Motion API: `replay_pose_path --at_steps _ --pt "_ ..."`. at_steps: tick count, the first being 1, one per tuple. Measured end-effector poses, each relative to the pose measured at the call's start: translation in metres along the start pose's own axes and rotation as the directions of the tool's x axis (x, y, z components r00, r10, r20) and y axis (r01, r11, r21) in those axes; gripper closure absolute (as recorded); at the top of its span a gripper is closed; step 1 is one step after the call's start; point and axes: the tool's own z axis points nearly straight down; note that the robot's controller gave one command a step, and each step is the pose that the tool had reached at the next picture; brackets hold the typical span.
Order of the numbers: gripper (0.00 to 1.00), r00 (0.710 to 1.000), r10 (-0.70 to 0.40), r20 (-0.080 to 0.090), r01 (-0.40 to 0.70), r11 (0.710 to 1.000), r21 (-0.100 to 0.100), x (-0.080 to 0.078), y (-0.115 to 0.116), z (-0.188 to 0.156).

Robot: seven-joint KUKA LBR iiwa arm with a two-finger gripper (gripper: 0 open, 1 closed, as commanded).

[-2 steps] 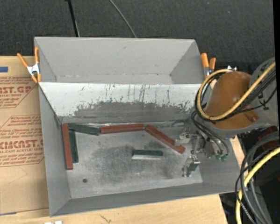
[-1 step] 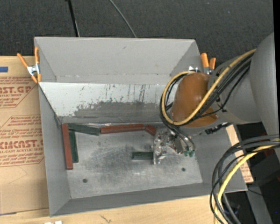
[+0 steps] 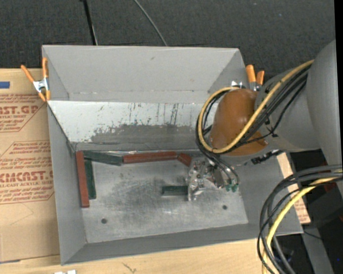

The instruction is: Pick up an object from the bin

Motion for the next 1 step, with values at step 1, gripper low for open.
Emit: replay_pose_path --at_steps 1 --pt "1.00 0.999 -0.036 -0.007 0.036 0.999 0.000 -0.0010 -0.0116 -0.1419"
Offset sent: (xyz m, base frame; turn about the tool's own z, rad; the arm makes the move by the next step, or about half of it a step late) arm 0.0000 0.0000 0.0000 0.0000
